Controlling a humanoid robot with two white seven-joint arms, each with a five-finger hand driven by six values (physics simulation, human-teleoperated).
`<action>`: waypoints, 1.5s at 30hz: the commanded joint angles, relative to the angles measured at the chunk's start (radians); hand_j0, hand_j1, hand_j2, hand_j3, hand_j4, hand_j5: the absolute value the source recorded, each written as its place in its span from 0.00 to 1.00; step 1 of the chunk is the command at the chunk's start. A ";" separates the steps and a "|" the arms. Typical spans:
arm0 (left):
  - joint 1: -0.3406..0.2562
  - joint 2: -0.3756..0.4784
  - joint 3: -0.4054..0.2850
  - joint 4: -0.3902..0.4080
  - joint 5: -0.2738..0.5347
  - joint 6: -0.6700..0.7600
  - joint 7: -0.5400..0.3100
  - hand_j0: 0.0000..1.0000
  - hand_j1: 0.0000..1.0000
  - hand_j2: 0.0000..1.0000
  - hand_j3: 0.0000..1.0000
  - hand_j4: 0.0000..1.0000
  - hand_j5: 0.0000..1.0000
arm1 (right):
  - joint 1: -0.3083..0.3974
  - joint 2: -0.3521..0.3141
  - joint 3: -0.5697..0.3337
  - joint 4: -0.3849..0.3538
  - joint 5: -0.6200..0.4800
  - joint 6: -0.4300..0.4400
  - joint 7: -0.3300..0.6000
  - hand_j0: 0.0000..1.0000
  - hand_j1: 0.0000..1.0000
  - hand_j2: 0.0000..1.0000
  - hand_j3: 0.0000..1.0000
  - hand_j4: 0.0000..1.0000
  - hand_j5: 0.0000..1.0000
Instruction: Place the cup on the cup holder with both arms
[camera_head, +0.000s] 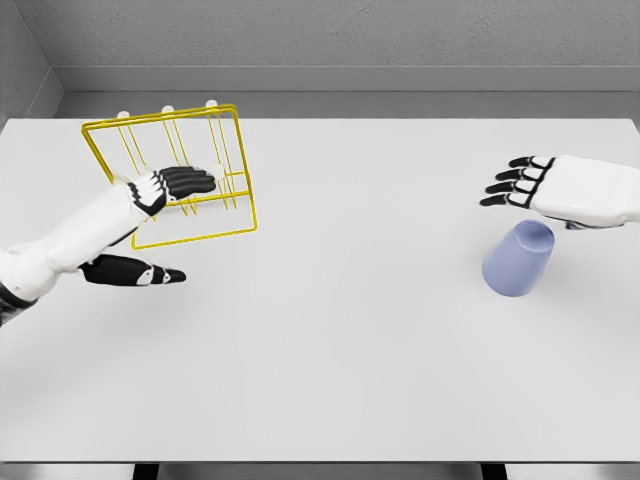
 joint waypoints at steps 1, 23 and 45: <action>0.000 -0.033 -0.040 -0.002 0.006 0.000 0.001 1.00 1.00 1.00 1.00 1.00 1.00 | 0.000 -0.022 -0.002 -0.023 -0.004 0.000 0.001 1.00 1.00 1.00 1.00 1.00 1.00; 0.000 0.047 -0.310 0.001 0.452 0.000 0.002 1.00 1.00 1.00 1.00 1.00 1.00 | 0.041 -0.002 0.059 -0.030 0.056 0.000 0.002 1.00 1.00 1.00 1.00 1.00 1.00; -0.046 0.082 -0.387 0.001 0.642 0.268 -0.033 1.00 1.00 1.00 1.00 1.00 1.00 | 0.041 0.001 0.070 -0.038 0.114 0.000 0.022 0.62 0.62 0.62 0.62 0.62 0.62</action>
